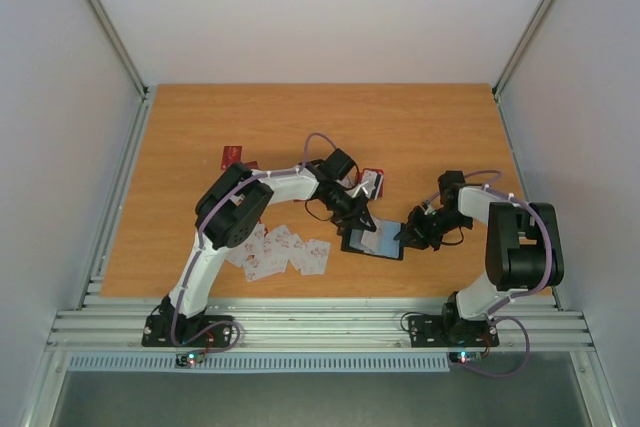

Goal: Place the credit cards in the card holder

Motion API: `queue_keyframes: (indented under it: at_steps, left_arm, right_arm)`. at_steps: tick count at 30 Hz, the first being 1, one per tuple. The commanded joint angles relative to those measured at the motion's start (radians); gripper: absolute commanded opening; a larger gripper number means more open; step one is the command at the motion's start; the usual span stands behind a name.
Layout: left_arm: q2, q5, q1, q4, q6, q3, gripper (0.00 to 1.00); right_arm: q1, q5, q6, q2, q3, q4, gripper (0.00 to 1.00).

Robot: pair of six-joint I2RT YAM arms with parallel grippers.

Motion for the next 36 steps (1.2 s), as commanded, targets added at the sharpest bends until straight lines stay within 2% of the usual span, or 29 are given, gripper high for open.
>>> queue_keyframes:
  at_steps: [1,24,36]
  left_arm:
    - [0.023,-0.017,-0.006,0.044,0.011,0.004,0.00]
    - [-0.003,-0.059,-0.007,0.111,-0.053,-0.044,0.00]
    - [-0.018,-0.083,-0.018,0.071,-0.071,-0.052,0.00]
  right_arm:
    - [0.012,0.015,-0.016,0.044,-0.021,0.030,0.20]
    - [0.013,-0.013,0.029,0.045,-0.035,0.061,0.16]
    - [0.012,-0.030,0.068,0.045,-0.061,0.111,0.13]
